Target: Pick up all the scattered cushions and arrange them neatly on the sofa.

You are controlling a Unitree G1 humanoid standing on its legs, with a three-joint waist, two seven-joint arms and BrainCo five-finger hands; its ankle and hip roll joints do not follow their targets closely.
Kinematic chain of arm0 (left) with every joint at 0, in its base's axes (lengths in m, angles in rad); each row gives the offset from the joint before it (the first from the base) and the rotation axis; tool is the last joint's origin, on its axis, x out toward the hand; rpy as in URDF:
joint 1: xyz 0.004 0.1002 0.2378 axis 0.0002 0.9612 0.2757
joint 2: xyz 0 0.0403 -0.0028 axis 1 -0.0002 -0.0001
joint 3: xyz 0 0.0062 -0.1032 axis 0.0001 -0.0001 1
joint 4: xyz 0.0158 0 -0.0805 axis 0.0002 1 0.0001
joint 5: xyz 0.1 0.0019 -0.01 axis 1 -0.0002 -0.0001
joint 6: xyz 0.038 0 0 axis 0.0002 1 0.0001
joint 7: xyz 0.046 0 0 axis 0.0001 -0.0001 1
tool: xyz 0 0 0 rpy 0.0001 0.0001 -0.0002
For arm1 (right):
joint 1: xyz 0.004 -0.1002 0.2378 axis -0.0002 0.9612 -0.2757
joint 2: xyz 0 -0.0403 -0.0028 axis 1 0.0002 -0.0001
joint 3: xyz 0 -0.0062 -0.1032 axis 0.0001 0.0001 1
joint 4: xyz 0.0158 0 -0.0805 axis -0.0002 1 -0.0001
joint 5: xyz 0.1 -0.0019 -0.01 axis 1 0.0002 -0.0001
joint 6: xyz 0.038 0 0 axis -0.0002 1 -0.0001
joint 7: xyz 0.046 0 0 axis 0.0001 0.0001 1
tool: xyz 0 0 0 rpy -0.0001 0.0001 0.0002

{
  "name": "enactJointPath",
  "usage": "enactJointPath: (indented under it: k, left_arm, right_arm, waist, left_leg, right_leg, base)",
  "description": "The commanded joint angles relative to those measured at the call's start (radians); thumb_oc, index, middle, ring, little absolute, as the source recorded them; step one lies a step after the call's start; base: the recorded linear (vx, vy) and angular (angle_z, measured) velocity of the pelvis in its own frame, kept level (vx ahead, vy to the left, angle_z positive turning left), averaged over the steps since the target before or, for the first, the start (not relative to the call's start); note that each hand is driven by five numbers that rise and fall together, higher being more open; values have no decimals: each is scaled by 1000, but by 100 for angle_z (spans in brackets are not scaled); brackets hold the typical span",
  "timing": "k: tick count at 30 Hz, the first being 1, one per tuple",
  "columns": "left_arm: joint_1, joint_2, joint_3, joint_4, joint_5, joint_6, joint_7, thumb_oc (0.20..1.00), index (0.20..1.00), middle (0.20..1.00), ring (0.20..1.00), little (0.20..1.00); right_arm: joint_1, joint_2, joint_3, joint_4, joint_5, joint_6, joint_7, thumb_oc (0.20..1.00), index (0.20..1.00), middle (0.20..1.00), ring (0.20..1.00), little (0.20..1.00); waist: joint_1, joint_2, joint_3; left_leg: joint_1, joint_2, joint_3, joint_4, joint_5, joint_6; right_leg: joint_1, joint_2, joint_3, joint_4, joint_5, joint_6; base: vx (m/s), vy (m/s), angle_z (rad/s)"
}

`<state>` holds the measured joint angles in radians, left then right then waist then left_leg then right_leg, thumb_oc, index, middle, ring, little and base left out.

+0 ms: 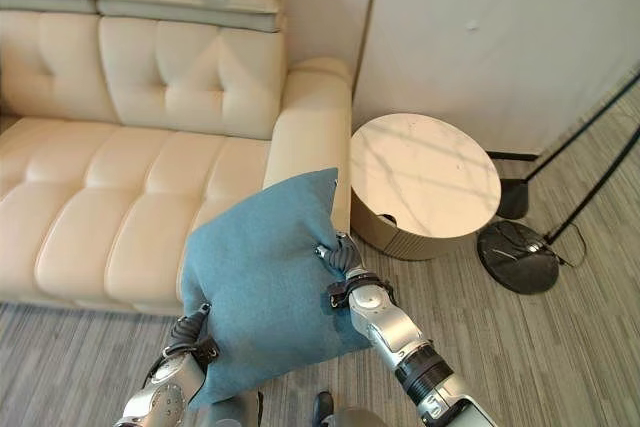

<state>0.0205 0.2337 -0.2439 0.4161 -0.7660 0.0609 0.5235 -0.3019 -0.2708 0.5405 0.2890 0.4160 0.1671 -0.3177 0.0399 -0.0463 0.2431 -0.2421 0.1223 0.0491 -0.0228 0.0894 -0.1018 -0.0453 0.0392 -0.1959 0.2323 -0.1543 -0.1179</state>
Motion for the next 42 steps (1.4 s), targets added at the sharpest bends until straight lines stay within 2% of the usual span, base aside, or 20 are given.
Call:
enactJointPath:
  k: [1, 3, 5, 7, 10, 13, 22, 25, 26, 27, 28, 29, 31, 33, 34, 35, 37, 40, 41, 42]
  left_arm:
    - [-137, -68, -83, -95, 12, -40, -94, 200, 200, 200, 200, 200]
    - [-138, -69, -88, -101, 14, -39, -99, 200, 200, 200, 200, 200]
    - [-138, -69, -90, -100, 18, -33, -107, 200, 200, 200, 200, 200]
    - [-131, -74, -96, -93, 21, -23, -113, 200, 200, 200, 200, 200]
    - [-135, -75, -112, -81, 40, -6, -123, 200, 200, 200, 200, 200]
    - [-122, -68, -117, -91, 50, 2, -123, 200, 200, 200, 200, 200]
    - [-71, -39, -81, -119, 52, -6, -114, 200, 200, 200, 200, 200]
    - [-82, -29, -71, -117, 57, -8, -102, 200, 200, 200, 200, 200]
    - [-87, -29, -69, -117, 56, -12, -96, 200, 200, 200, 200, 200]
    - [-87, -29, -69, -117, 56, -12, -96, 200, 200, 200, 200, 200]
    - [-102, -30, -73, -110, 66, -12, -89, 200, 200, 200, 200, 200]
    - [-102, -30, -73, -110, 66, -12, -89, 200, 200, 200, 200, 200]
    - [-112, -37, -74, -105, 61, -18, -87, 200, 200, 200, 200, 200]
    - [-130, -38, -74, -99, 63, -17, -89, 200, 200, 200, 200, 200]
    - [-146, -45, -74, -85, 69, -14, -98, 200, 200, 200, 200, 200]
    - [-154, -49, -74, -78, 71, -15, -103, 200, 200, 200, 200, 200]
    - [-156, -62, -79, -72, 76, -11, -108, 200, 200, 200, 200, 200]
    - [-153, -75, -75, -68, 71, -15, -106, 200, 200, 200, 200, 200]
    - [-154, -78, -78, -66, 70, -14, -110, 200, 200, 200, 200, 200]
    - [-152, -85, -84, -59, 69, -12, -114, 200, 200, 200, 200, 200]
  right_arm:
    - [-51, 101, 43, -115, 59, -61, 56, 200, 200, 200, 200, 200]
    - [-43, 99, 42, -118, 64, -63, 57, 200, 200, 200, 200, 200]
    - [-29, 95, 41, -125, 71, -64, 57, 200, 200, 200, 200, 200]
    - [-15, 96, 38, -131, 73, -60, 60, 200, 200, 200, 200, 200]
    - [-1, 100, 32, -141, 76, -67, 56, 200, 200, 200, 200, 200]
    - [21, 102, 26, -147, 72, -67, 56, 200, 200, 200, 200, 200]
    - [20, 117, 32, -146, 55, -56, 76, 200, 200, 200, 200, 200]
    - [23, 122, 25, -157, 46, -52, 81, 200, 200, 200, 200, 200]
    - [23, 125, 26, -156, 44, -52, 82, 200, 200, 200, 200, 200]
    - [22, 125, 26, -156, 44, -52, 82, 200, 200, 200, 200, 200]
    - [23, 135, 22, -149, 40, -55, 73, 200, 200, 200, 200, 200]
    - [23, 135, 22, -149, 40, -55, 73, 200, 200, 200, 200, 200]
    - [14, 138, 21, -139, 50, -58, 67, 200, 200, 200, 200, 200]
    - [-3, 134, 12, -128, 70, -64, 52, 200, 200, 200, 200, 200]
    - [-9, 129, 3, -126, 83, -70, 50, 200, 200, 200, 200, 200]
    - [-10, 127, 0, -125, 86, -73, 49, 200, 200, 200, 200, 200]
    - [7, 121, -4, -123, 86, -70, 53, 200, 200, 200, 200, 200]
    - [25, 107, -12, -116, 89, -70, 59, 200, 200, 200, 200, 200]
    - [29, 97, -21, -118, 90, -73, 58, 200, 200, 200, 200, 200]
    - [44, 82, -31, -121, 90, -76, 58, 200, 200, 200, 200, 200]
  waist:
    - [-23, -31, 9]
    - [-33, -37, 1]
    - [-34, -32, 1]
    - [-47, -14, -19]
    - [-56, 6, -30]
    - [-52, 11, -29]
    - [-21, -9, -24]
    - [-19, -8, -12]
    - [-24, -6, 1]
    - [-24, -6, 0]
    - [-40, 3, 21]
    - [-39, 3, 19]
    - [-46, 8, 24]
    - [-53, 7, 31]
    - [-61, -2, 28]
    - [-63, -6, 27]
    - [-66, -17, 7]
    - [-78, -10, -21]
    - [-87, -6, -29]
    - [-102, 5, -35]
  left_leg:
    - [79, -70, 59, 59, 17, 33]
    - [86, -69, 100, 167, -65, 46]
    - [133, -72, 119, 192, -129, 46]
    - [208, -73, 142, 87, -105, 41]
    - [228, -72, 151, -65, -53, 31]
    - [224, -71, 142, -65, -58, 27]
    - [253, -102, 137, -65, -104, 69]
    - [274, -143, 106, -65, -131, 121]
    - [283, -152, 100, -63, -135, 135]
    - [282, -153, 100, -63, -135, 136]
    - [282, -174, 91, -47, -143, 167]
    - [279, -174, 92, -46, -143, 167]
    - [293, -172, 89, -65, -139, 160]
    - [290, -180, 79, -65, -135, 153]
    - [300, -192, 66, -62, -147, 148]
    - [310, -196, 58, -56, -161, 145]
    - [343, -206, 34, -48, -192, 131]
    - [366, -196, 37, -4, -232, 122]
    - [363, -190, 38, 45, -251, 112]
    - [340, -180, 49, 189, -229, 71]
  right_leg:
    - [106, -24, 9, -225, 10, 108]
    - [101, -40, -26, -242, 11, 103]
    - [110, -46, -52, -247, 3, 108]
    - [112, -41, -85, -257, 4, 120]
    - [94, -42, -138, -268, 16, 127]
    - [90, -53, -164, -270, 28, 137]
    - [106, -91, -135, -243, 36, 174]
    - [10, -148, -78, 14, 8, 197]
    - [-28, -163, -60, 95, 29, 203]
    - [-30, -165, -59, 97, 28, 204]
    - [-134, -162, 35, 257, 77, 200]
    - [-138, -162, 37, 258, 77, 200]
    - [-183, -90, 92, 190, 56, 191]
    - [-205, -42, 121, 74, 92, 195]
    - [-200, -10, 152, -86, 138, 205]
    - [-202, -4, 163, -150, 161, 209]
    - [-159, -11, 121, -246, 195, 214]
    - [-119, -7, 105, -247, 193, 197]
    - [-98, -7, 97, -251, 182, 190]
    - [-39, -2, 90, -267, 156, 167]
  base:
    - [-172, -80, 81]
    - [-131, -34, 85]
    - [-44, 45, 76]
    - [-5, 101, 76]
    - [-59, 126, 75]
    - [-17, 146, 29]
    - [65, 199, 4]
    - [89, 319, -3]
    - [42, 208, -6]
    - [44, 327, 2]
    - [31, 228, 13]
    - [62, 253, 16]
    - [65, 49, 14]
    - [133, 1, 18]
    - [260, -45, 31]
    - [394, -94, 35]
    - [401, -118, 45]
    - [351, -105, 59]
    - [487, -172, 21]
    - [466, -194, 21]
